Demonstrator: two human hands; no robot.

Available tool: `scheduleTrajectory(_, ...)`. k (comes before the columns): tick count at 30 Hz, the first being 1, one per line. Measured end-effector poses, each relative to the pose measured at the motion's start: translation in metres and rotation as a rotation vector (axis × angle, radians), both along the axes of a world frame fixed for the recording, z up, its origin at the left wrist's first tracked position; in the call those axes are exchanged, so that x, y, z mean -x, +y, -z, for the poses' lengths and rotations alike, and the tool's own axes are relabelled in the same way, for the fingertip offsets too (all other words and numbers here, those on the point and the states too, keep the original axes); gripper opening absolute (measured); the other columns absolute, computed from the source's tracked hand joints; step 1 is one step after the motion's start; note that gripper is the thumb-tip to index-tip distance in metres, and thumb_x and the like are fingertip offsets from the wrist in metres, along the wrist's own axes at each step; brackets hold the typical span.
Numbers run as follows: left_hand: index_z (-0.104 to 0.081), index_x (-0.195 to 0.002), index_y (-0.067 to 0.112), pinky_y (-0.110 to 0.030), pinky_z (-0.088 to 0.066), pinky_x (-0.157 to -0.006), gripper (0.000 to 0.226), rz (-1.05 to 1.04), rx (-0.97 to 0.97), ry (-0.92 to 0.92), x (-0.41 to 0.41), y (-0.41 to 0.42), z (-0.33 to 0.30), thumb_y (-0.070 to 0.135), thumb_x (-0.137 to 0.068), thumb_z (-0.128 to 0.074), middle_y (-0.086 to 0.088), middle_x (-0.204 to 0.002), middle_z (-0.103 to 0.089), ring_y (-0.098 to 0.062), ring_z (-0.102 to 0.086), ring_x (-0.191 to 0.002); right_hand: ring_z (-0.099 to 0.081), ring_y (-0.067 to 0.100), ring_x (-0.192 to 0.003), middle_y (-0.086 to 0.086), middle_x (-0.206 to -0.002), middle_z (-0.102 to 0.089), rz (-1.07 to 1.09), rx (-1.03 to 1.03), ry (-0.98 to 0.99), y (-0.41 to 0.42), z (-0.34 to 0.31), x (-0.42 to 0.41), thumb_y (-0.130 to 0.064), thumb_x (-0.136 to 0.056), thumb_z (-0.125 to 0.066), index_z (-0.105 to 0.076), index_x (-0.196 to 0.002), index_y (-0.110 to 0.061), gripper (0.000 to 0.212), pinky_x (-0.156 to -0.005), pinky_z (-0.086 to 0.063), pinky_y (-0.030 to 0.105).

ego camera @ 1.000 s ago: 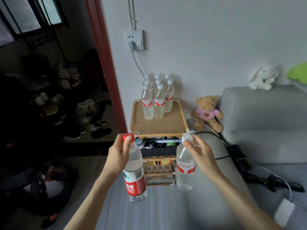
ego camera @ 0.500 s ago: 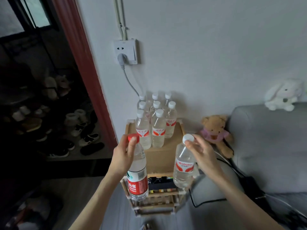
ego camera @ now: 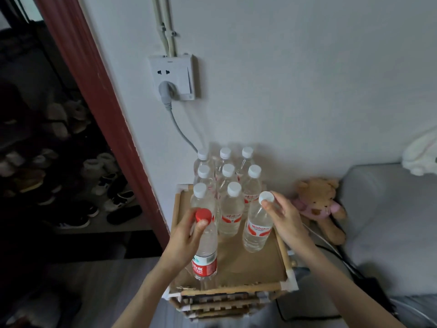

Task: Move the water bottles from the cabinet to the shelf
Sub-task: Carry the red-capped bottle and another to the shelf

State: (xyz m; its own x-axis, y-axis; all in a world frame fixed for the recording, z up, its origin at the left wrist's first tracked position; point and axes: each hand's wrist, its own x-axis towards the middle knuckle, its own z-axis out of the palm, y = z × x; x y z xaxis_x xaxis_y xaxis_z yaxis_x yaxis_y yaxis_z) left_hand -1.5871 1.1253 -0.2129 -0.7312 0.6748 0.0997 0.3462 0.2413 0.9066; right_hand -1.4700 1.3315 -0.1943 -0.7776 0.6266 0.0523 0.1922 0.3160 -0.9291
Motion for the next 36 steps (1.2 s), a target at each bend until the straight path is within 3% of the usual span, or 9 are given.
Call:
scheduleTrajectory(2, -0.051, -0.102, 0.034, -0.020, -0.048, -0.081, 0.038, -0.010, -0.011, 0.001, 0.001, 0.003, 0.000, 0.063, -0.080, -0.039, 0.014, -0.097, -0.063, -0.002, -0.059, -0.095, -0.059, -0.002, -0.087, -0.016, -0.091, -0.062, -0.016, -0.033, 0.005, 0.005, 0.000, 0.006, -0.023, -0.089, -0.055, -0.054, -0.093, -0.038, 0.016, -0.076, -0.046, 0.014)
scheduleTrajectory(5, -0.051, -0.099, 0.036, -0.019, -0.046, -0.081, 0.033, -0.022, -0.022, -0.008, 0.000, 0.006, 0.000, 0.060, -0.079, -0.042, 0.027, -0.098, -0.061, -0.002, -0.059, -0.095, -0.061, 0.015, -0.092, -0.006, -0.093, -0.064, -0.022, -0.052, -0.005, 0.014, 0.004, 0.011, -0.026, -0.089, -0.056, -0.054, -0.096, -0.035, 0.012, -0.084, -0.049, 0.034)
scheduleTrajectory(9, -0.051, -0.096, 0.040, -0.026, -0.048, -0.085, 0.033, -0.021, 0.052, 0.002, -0.003, 0.008, -0.006, 0.064, -0.074, -0.049, 0.012, -0.096, -0.067, 0.000, -0.061, -0.094, -0.061, 0.018, -0.099, 0.001, -0.103, -0.065, -0.076, -0.047, -0.027, 0.025, 0.006, 0.009, -0.030, -0.088, -0.057, -0.053, -0.097, -0.042, 0.016, -0.090, -0.048, 0.047)
scheduleTrajectory(16, -0.047, -0.094, 0.048, -0.029, -0.049, -0.086, 0.024, -0.072, 0.168, 0.112, -0.005, 0.010, -0.017, 0.065, -0.076, -0.052, 0.019, -0.094, -0.059, -0.006, -0.059, -0.092, -0.047, 0.008, -0.121, -0.014, -0.127, -0.049, -0.261, -0.199, -0.050, 0.037, 0.009, -0.008, -0.022, -0.090, -0.056, -0.040, -0.128, -0.040, 0.045, -0.101, -0.041, 0.033)
scheduleTrajectory(21, -0.051, -0.111, 0.042, -0.027, -0.049, -0.089, 0.039, -0.101, 0.165, 0.105, -0.006, 0.008, -0.024, 0.055, -0.074, -0.059, 0.016, -0.097, -0.062, -0.002, -0.059, -0.093, -0.059, 0.009, -0.102, -0.005, -0.120, -0.057, -0.271, -0.201, -0.057, 0.046, 0.002, -0.005, -0.014, -0.088, -0.059, -0.049, -0.117, -0.036, 0.038, -0.088, -0.048, 0.023)
scheduleTrajectory(23, -0.051, -0.106, 0.047, -0.026, -0.050, -0.089, 0.033, -0.106, 0.165, 0.073, -0.005, 0.005, -0.026, 0.043, -0.077, -0.065, 0.015, -0.094, -0.066, 0.000, -0.061, -0.092, -0.060, 0.009, -0.096, -0.003, -0.110, -0.062, -0.246, -0.246, -0.067, 0.049, 0.000, -0.003, -0.018, -0.083, -0.066, -0.056, -0.109, -0.028, 0.030, -0.085, -0.050, 0.026)
scheduleTrajectory(26, -0.054, -0.097, 0.046, -0.022, -0.049, -0.089, 0.028, -0.092, 0.149, 0.036, -0.007, 0.002, -0.031, 0.048, -0.069, -0.057, 0.024, -0.101, -0.063, 0.002, -0.062, -0.093, -0.057, 0.009, -0.087, -0.005, -0.097, -0.062, -0.161, -0.375, -0.099, 0.051, -0.001, 0.000, -0.029, -0.075, -0.073, -0.057, -0.100, -0.021, 0.032, -0.075, -0.047, 0.026)
scheduleTrajectory(32, -0.058, -0.095, 0.036, -0.014, -0.045, -0.083, 0.029, -0.174, 0.162, 0.114, -0.015, 0.009, -0.030, 0.031, -0.073, -0.075, 0.010, -0.101, -0.056, -0.003, -0.056, -0.093, -0.048, 0.008, -0.112, -0.007, -0.120, -0.051, -0.365, -0.327, -0.143, 0.048, -0.002, -0.002, -0.025, -0.089, -0.056, -0.045, -0.131, -0.026, 0.043, -0.092, -0.037, 0.021)
scheduleTrajectory(36, -0.065, -0.103, 0.026, -0.004, -0.039, -0.079, 0.029, -0.149, 0.183, 0.151, -0.015, 0.015, -0.036, 0.010, -0.079, -0.068, 0.011, -0.101, -0.055, 0.004, -0.052, -0.095, -0.058, 0.013, -0.095, -0.004, -0.105, -0.063, -0.239, -0.432, -0.159, 0.053, -0.004, 0.003, -0.032, -0.079, -0.069, -0.057, -0.108, -0.020, 0.034, -0.081, -0.048, 0.031)
